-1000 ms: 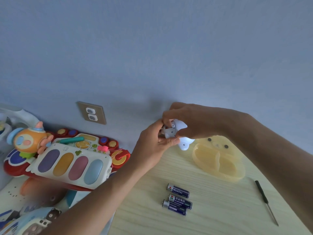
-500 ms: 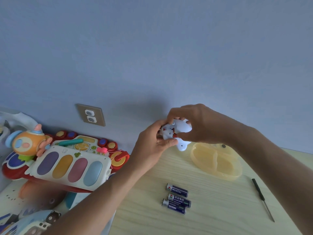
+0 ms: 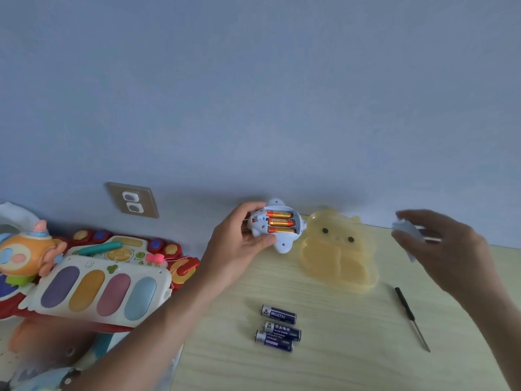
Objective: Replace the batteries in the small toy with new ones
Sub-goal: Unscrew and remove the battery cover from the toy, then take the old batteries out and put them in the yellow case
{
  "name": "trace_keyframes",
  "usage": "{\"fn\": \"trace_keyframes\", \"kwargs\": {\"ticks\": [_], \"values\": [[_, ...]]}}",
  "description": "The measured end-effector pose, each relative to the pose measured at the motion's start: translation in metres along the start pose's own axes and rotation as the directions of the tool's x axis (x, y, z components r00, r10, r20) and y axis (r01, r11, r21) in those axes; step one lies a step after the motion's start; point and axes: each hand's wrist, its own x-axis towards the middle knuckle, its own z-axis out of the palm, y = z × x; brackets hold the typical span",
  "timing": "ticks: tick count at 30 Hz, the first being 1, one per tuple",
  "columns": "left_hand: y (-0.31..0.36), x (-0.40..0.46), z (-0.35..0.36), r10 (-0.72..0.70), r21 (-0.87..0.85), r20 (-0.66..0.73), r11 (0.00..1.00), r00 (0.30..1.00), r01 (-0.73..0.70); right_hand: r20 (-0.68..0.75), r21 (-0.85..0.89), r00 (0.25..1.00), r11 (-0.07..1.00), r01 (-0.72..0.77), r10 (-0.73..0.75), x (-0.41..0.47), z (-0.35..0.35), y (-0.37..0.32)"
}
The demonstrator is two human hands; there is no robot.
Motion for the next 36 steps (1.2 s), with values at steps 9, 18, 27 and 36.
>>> {"fn": "trace_keyframes", "kwargs": {"ticks": [9, 18, 27, 36], "values": [[0.005, 0.001, -0.009, -0.04, 0.008, 0.081, 0.999, 0.996, 0.04, 0.025, -0.267, 0.996, 0.961, -0.073, 0.082, -0.025, 0.009, 0.044], [0.008, 0.003, -0.01, -0.034, -0.058, 0.148, 0.997, 0.988, 0.043, 0.213, -0.163, 0.837, 0.827, 0.538, -0.503, -0.005, 0.029, -0.014], [0.008, 0.007, -0.012, -0.054, -0.074, 0.16, 0.995, 0.986, 0.067, 0.528, -0.065, 0.516, 0.573, 0.817, -0.675, 0.04, 0.104, -0.082], [0.01, 0.009, -0.014, -0.075, -0.051, 0.176, 0.995, 0.982, 0.086, 0.628, -0.071, 0.438, 0.513, 0.856, -0.643, 0.05, 0.108, -0.091]]}}
